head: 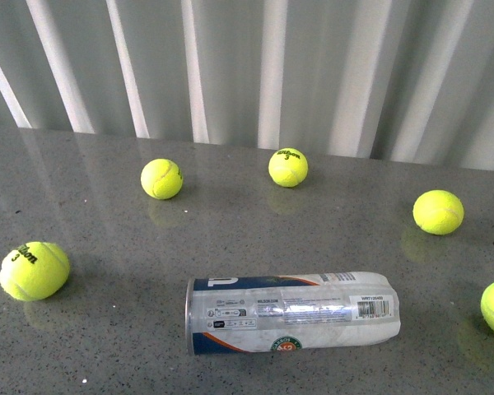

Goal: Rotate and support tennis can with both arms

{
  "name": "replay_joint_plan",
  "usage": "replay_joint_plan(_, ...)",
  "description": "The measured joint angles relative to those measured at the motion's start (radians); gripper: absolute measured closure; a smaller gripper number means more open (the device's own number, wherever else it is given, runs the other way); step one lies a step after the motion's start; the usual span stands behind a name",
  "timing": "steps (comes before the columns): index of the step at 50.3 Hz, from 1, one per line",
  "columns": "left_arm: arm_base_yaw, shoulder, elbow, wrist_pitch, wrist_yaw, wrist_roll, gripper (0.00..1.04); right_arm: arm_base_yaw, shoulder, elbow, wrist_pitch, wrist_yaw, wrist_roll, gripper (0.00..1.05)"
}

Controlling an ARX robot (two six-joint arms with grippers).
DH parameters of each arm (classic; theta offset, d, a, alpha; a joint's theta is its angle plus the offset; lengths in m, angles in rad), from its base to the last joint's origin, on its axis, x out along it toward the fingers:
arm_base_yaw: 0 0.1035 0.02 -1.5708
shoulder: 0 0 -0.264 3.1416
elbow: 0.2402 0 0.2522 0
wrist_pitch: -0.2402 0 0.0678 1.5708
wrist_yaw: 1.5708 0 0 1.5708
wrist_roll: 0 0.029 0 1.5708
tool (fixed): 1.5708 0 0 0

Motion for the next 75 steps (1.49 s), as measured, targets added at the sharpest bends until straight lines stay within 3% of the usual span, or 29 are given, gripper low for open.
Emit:
replay_joint_plan(2,0.000,0.000,0.000,0.000,0.000,0.000,0.07,-0.010,-0.045,-0.024,0.005,-0.080,0.030,0.15)
replay_joint_plan(6,0.000,0.000,0.000,0.000,0.000,0.000,0.07,0.002,-0.138,-0.076,-0.026,-0.139,0.061,0.27)
replay_joint_plan(11,0.000,0.000,0.000,0.000,0.000,0.000,0.07,0.024,-0.230,-0.144,-0.034,-0.142,0.077,0.43)
replay_joint_plan(14,0.000,0.000,0.000,0.000,0.000,0.000,0.07,0.074,-0.281,-0.190,-0.034,-0.066,0.087,0.59)
replay_joint_plan(20,0.000,0.000,0.000,0.000,0.001,0.000,0.07,0.098,-0.327,-0.243,-0.038,-0.068,0.088,0.78)
replay_joint_plan(25,0.000,0.000,0.000,0.000,0.000,0.000,0.07,0.098,-0.389,-0.286,-0.053,-0.064,0.088,1.01)
replay_joint_plan(75,0.000,0.000,0.000,0.000,0.000,0.000,0.07,0.100,-0.811,-0.423,-0.325,-0.064,0.093,1.01)
